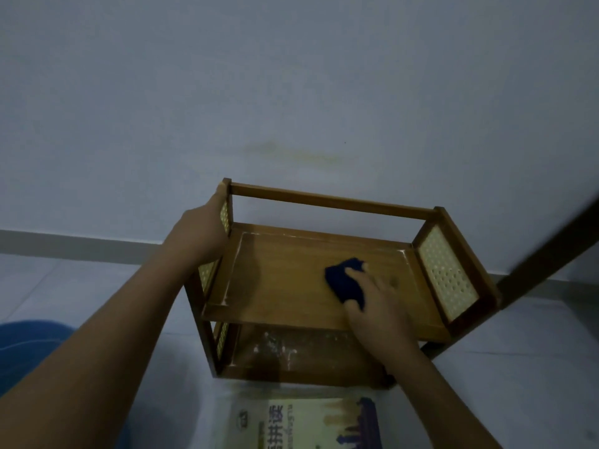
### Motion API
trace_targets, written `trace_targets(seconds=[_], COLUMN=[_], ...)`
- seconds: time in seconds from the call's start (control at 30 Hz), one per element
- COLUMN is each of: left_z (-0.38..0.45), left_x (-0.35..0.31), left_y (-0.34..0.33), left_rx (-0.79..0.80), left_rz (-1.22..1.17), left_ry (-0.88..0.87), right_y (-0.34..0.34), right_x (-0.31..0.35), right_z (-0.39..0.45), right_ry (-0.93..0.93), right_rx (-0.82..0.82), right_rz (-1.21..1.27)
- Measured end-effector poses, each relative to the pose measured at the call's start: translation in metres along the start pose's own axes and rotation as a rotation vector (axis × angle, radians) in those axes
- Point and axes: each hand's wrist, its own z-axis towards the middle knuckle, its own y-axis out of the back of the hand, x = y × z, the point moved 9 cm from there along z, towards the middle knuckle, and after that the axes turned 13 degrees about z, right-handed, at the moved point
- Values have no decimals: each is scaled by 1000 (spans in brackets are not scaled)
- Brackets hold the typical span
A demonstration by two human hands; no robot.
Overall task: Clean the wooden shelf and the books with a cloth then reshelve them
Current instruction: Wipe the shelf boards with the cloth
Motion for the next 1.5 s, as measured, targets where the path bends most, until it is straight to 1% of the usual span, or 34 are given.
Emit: trace_targets(seconds=[0.03,0.07,0.1,0.13,0.2,0.23,0.27,0.33,0.47,0.53,0.6,0.63,0.7,0.77,0.83,0.87,0.9,0.97,1.0,1.03,1.13,1.2,1.27,1.37,1.43,1.47,1.5], left_z=[0,0,0,0,0,1,1,2,3,4,4,3,0,-1,-2,-2,-1,1,2,3,7,9,8,7,9,10,11], left_x=[1,3,4,5,6,6,6,6,8,10,14,17,19,15,10,8,9,12,12,11,4,3,7,15,17,17,16], left_y=[1,2,2,2,1,2,3,5,4,1,-1,-3,-6,-7,-6,-6,-5,-1,0,0,1,3,3,4,3,1,0], left_rx=[-11,-20,-24,-22,-16,-15,-14,-5,2,-3,-11,-13,-12,-2,3,7,3,-10,-12,-13,-10,4,8,-18,-21,-15,-9], left_rz=[-6,-12,-12,-7,2,1,2,18,40,37,30,23,7,-5,-9,-5,0,17,26,29,11,8,29,71,79,80,83], left_ry=[4,15,19,18,10,8,3,-11,-1,12,22,24,31,28,10,5,6,11,10,8,-1,9,16,15,19,22,21], right_y=[3,-6,-25,-52,-100,-113,-115,-117,-116,-124,-123,-115,-78,-19,31,42,42,21,4,-18,-86,-103,-114,-123,-115,-106,-93], right_x=[-3,10,33,65,129,148,157,154,147,150,145,131,86,26,-30,-44,-45,-15,8,36,114,141,152,160,155,143,124], right_z=[-2,-3,-5,-11,-32,-39,-34,-1,73,88,89,90,93,92,82,77,76,79,82,87,86,69,32,-26,-34,-28,-19], right_ry=[-37,-31,19,118,378,437,442,384,284,297,334,331,259,148,-21,-110,-178,-250,-235,-168,106,175,221,360,449,454,420], right_rx=[-44,-46,-4,65,169,202,218,231,174,169,179,168,84,-108,-290,-330,-347,-350,-328,-284,-19,72,111,136,153,160,151], right_rz=[-57,-119,-154,-158,-100,-67,-31,3,-114,-167,-151,-131,-83,-73,-90,-110,-134,-153,-142,-128,-68,-16,25,21,14,-1,-25])
